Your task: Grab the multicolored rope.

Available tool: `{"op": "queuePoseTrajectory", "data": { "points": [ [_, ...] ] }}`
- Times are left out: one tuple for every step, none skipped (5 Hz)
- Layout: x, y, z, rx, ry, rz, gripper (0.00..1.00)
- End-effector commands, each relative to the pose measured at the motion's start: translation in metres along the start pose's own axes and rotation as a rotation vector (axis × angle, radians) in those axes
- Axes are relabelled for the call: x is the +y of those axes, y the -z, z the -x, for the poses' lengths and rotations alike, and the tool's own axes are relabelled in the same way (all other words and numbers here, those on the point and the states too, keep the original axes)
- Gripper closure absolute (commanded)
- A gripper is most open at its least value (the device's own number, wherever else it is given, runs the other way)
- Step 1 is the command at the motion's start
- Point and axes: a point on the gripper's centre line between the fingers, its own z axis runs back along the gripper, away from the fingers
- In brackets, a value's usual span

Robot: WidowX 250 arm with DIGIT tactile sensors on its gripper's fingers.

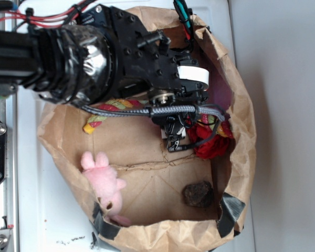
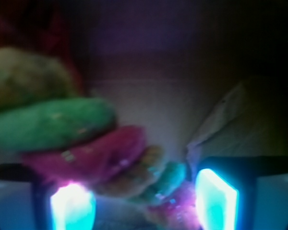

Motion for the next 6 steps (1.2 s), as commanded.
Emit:
{"op": "queuePoseTrajectory", "data": {
  "points": [
    [0.002, -0.01, -0.011, -0.054, -0.007, -0.022, 1.0],
    [0.004, -0.015, -0.01, -0.051, -0.023, -0.02, 1.0],
    [0.009, -0.033, -0.007, -0.023, -0.042, 0.0, 1.0],
    [0.01, -0.052, -0.005, 0.011, -0.046, 0.029, 1.0],
    [0.008, -0.072, -0.003, 0.041, -0.054, 0.052, 1.0],
    [0.005, -0.097, -0.004, 0.079, -0.06, 0.091, 1.0]
  ]
}}
